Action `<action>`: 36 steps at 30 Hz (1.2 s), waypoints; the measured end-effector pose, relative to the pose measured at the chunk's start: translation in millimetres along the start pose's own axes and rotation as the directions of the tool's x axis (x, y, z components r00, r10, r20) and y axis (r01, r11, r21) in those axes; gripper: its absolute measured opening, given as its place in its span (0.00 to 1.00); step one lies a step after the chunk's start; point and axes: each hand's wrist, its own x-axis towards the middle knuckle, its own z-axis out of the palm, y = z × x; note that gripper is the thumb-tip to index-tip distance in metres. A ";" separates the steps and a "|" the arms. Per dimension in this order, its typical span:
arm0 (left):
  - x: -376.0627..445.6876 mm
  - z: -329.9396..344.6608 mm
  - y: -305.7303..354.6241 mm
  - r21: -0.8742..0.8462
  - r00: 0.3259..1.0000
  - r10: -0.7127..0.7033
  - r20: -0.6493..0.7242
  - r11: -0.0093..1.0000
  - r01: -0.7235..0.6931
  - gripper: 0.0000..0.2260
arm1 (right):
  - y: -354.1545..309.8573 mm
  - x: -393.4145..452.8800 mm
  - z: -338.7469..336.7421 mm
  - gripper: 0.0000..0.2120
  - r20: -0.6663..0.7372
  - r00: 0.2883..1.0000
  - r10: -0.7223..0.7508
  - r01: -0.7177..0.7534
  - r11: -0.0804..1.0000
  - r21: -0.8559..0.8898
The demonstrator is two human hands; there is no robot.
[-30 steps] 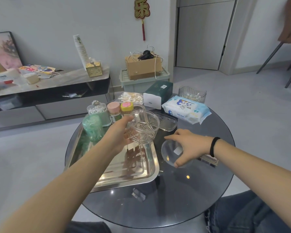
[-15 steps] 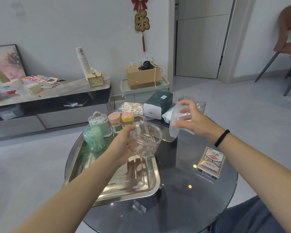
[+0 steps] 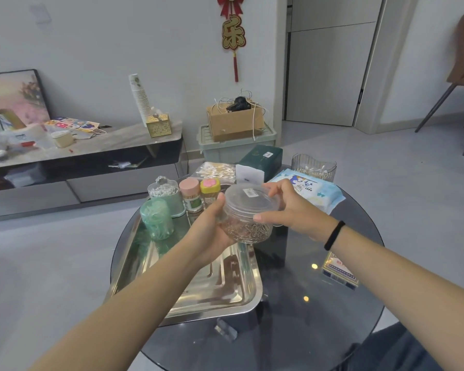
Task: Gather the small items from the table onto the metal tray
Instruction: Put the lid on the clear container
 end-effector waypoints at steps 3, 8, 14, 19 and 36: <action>1.5 -1.2 -1.9 0.011 1.000 0.000 -0.016 1.000 0.000 0.20 | -1.5 -2.5 -2.2 0.33 0.052 0.999 0.002 0.002 0.997 -0.074; 0.5 0.7 -3.3 0.077 1.000 0.024 0.011 0.997 -0.025 0.16 | -2.5 -1.5 -11.1 0.38 0.089 0.995 0.036 -0.020 0.984 -0.177; 0.2 -2.2 -1.5 0.073 0.999 0.030 0.012 0.997 -0.030 0.16 | -1.7 1.2 -14.7 0.43 0.149 0.985 0.082 -0.052 0.979 -0.195; 0.9 -1.3 -3.2 0.029 1.000 0.013 0.029 0.999 -0.014 0.20 | -0.4 1.6 -17.7 0.45 0.171 0.983 0.072 -0.056 0.994 -0.096; 1.3 1.9 -7.8 0.120 0.998 -0.034 0.044 0.992 0.028 0.16 | -3.2 13.4 -22.9 0.50 0.248 0.957 0.150 -0.021 0.890 -0.456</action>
